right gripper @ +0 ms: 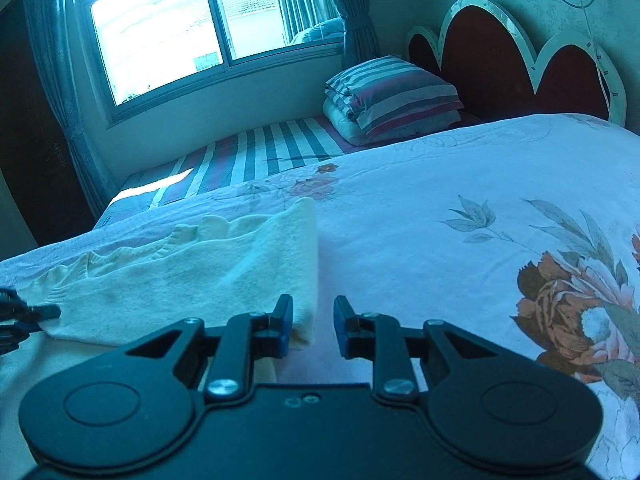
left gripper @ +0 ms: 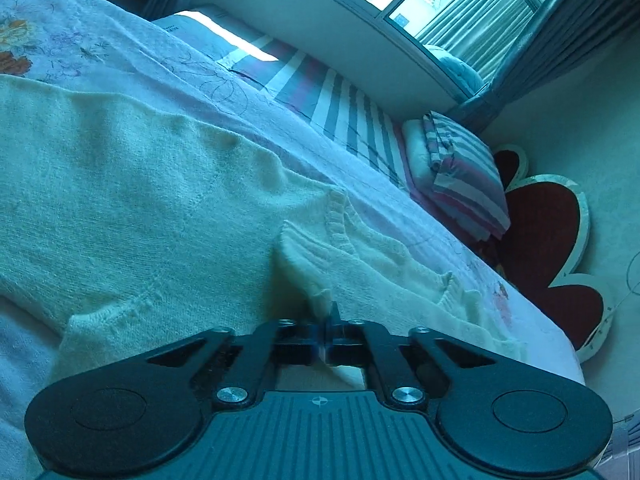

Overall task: Fold small clothes
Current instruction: 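Fold the held sleeve across the sweater body with the right gripper while the left gripper grasps the other cuff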

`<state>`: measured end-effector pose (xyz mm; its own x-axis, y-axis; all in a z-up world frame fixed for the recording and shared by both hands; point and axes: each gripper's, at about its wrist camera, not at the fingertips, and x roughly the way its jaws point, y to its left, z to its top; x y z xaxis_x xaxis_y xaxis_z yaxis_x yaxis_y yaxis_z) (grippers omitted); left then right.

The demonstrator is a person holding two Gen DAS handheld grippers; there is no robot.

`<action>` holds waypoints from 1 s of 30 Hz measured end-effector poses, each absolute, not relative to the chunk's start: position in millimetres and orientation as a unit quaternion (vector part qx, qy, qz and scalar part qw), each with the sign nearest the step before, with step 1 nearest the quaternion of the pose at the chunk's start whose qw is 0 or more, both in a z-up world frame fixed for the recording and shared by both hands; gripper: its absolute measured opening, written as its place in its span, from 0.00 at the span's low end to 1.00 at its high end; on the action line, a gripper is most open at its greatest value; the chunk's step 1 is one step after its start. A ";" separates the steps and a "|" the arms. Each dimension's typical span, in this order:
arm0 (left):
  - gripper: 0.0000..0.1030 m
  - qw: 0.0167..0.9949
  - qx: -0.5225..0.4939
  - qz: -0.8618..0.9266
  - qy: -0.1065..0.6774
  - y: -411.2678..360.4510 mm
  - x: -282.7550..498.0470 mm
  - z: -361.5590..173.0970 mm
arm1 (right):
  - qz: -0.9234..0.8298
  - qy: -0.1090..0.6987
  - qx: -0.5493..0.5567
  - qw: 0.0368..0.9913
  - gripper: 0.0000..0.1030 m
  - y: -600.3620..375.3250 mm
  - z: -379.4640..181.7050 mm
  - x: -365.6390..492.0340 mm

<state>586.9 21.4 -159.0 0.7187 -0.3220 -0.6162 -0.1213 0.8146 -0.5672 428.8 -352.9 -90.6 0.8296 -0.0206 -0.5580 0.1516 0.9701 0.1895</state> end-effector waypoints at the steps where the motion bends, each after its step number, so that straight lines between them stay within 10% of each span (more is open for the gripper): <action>1: 0.03 0.881 -0.300 -0.057 0.361 22.5 584.9 -157.0 | -0.045 0.288 0.114 0.950 0.23 -354.9 -90.2 428.9; 30: 0.03 0.909 -0.220 -0.019 0.353 84.4 557.0 -161.7 | -0.010 0.348 0.073 0.935 0.24 -328.0 -112.5 462.6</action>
<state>557.0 84.4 -161.7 0.7506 -0.1903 -0.6328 -0.1206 0.9021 -0.4144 462.6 -328.0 -112.5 0.7583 0.0323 -0.6511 0.0686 0.9893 0.1289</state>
